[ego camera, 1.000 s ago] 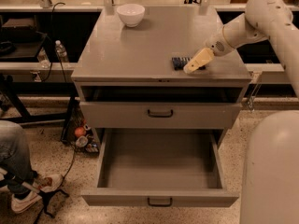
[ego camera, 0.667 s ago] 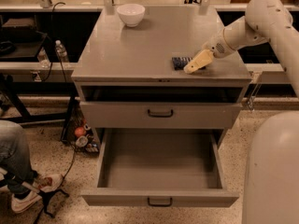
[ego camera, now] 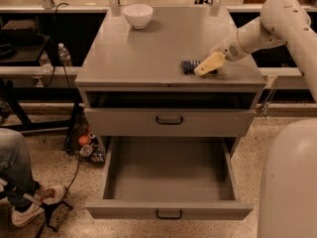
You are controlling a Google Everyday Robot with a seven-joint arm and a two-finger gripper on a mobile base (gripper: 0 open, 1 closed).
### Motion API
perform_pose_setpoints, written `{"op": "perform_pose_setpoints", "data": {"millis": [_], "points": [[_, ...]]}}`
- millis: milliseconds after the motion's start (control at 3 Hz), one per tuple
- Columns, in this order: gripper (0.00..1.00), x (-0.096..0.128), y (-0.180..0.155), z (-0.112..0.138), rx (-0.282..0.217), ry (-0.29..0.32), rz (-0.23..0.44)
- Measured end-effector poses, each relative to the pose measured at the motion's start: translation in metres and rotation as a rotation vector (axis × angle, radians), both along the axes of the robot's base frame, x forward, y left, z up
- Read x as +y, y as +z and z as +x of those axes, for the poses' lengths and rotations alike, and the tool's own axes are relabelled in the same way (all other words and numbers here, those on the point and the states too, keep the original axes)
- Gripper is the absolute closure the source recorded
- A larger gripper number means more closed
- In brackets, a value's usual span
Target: Place rxbar blueberry into middle drawer
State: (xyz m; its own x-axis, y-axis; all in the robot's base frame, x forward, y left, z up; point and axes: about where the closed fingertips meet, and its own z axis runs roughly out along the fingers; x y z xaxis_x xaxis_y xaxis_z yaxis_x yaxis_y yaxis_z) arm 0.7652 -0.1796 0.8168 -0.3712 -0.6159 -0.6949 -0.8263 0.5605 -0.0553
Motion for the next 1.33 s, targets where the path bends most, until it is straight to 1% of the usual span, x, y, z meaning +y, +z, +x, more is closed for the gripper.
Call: {"op": "perform_pose_setpoints", "data": {"millis": [333,667,1000,1333], "points": [[0.89,0.0,0.005,0.0,0.0,0.0,0.0],[1.0,0.0,0.007,0.0,0.0,0.0,0.0],[1.0,0.0,0.01,0.0,0.0,0.0,0.0],[1.0,-0.001,0.015,-0.001,-0.011,-0.001,0.0]]}}
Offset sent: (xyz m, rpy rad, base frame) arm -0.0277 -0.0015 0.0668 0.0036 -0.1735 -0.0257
